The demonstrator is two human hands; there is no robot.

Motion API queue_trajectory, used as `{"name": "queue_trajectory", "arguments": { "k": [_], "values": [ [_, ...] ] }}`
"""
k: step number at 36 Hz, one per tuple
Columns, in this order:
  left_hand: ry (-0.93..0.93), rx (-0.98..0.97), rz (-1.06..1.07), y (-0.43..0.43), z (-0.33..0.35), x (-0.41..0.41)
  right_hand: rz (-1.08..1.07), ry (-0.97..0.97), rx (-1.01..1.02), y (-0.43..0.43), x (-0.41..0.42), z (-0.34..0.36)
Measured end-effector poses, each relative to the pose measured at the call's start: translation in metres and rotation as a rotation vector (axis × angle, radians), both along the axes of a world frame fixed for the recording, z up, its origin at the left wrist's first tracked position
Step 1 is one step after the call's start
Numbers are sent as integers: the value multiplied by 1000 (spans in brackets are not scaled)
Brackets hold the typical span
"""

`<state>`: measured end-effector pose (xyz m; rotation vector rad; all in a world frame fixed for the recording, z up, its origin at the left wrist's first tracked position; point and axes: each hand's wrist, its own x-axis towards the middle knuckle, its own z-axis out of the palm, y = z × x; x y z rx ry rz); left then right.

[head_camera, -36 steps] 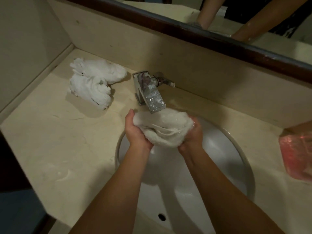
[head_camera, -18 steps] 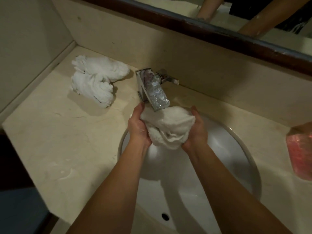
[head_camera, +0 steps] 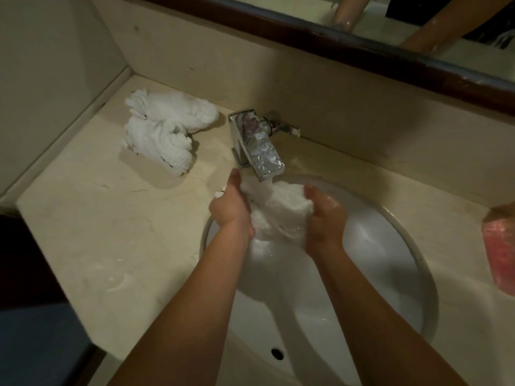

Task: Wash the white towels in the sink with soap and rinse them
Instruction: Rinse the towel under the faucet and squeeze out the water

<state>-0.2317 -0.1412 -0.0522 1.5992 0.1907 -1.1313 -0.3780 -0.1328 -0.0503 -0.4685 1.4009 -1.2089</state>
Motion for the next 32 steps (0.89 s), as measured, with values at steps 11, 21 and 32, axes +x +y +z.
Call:
{"name": "queue_trajectory", "arguments": {
  "k": [11, 21, 32],
  "values": [
    [-434, -415, -497, 43, -1, 11, 266, -682, 278, 5, -21, 13],
    [-113, -456, -277, 28, 0, -10, 260, -448, 281, 3, -24, 11],
    [-4, -120, -227, 6, 1, -8, 17, 67, 13, 3, -10, 7]
  ]
}}
